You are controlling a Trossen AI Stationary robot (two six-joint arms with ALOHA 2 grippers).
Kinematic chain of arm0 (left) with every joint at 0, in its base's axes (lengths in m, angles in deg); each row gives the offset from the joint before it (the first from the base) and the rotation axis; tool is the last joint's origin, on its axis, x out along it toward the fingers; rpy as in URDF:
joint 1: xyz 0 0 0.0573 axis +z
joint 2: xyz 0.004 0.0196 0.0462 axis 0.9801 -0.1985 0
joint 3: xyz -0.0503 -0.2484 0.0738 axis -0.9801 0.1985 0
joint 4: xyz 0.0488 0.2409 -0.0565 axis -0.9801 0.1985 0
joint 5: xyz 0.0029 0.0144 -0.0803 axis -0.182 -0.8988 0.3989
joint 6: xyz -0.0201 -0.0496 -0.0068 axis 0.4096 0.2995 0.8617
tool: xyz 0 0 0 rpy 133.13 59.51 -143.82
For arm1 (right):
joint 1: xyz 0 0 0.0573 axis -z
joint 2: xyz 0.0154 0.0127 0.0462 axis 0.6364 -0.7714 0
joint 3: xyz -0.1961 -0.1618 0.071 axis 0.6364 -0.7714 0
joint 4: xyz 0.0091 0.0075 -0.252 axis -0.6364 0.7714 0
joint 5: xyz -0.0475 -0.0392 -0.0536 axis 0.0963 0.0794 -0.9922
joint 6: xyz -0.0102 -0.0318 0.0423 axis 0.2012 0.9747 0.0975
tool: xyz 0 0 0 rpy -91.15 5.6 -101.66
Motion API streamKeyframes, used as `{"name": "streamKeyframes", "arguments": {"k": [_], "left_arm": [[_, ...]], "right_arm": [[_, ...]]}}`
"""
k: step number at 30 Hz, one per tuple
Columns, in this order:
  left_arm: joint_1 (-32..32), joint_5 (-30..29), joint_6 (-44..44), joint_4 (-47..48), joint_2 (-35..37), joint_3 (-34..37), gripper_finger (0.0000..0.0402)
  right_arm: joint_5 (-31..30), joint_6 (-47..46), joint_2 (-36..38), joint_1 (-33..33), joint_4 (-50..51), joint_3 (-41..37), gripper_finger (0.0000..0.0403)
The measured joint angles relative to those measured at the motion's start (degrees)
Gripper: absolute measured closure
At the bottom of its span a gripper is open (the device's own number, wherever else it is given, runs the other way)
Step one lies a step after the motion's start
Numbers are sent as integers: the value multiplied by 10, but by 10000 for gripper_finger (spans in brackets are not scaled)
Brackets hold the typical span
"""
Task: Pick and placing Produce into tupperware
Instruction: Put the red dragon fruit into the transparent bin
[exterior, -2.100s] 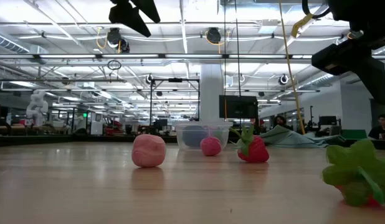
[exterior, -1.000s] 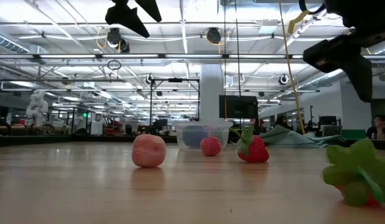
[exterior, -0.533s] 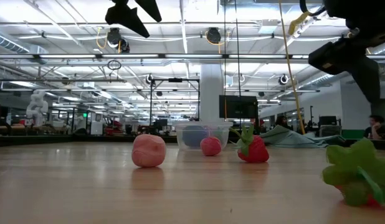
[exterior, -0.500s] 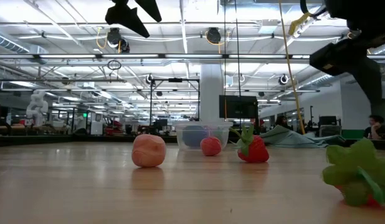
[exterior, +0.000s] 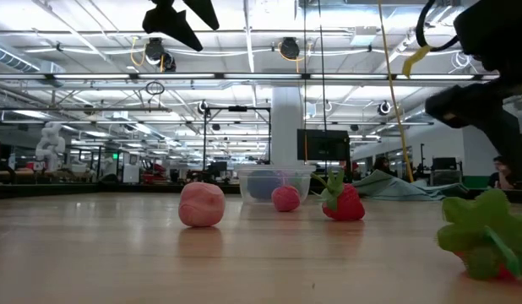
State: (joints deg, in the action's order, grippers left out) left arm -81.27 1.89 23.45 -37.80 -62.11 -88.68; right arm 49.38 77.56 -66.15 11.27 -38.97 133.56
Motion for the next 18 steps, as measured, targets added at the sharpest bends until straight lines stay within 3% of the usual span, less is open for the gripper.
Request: {"name": "streamKeyframes", "arguments": {"k": [18], "left_arm": [[0,0,1,0,0,0,105]], "right_arm": [[0,-12,0,0,-50,-22,128]]}}
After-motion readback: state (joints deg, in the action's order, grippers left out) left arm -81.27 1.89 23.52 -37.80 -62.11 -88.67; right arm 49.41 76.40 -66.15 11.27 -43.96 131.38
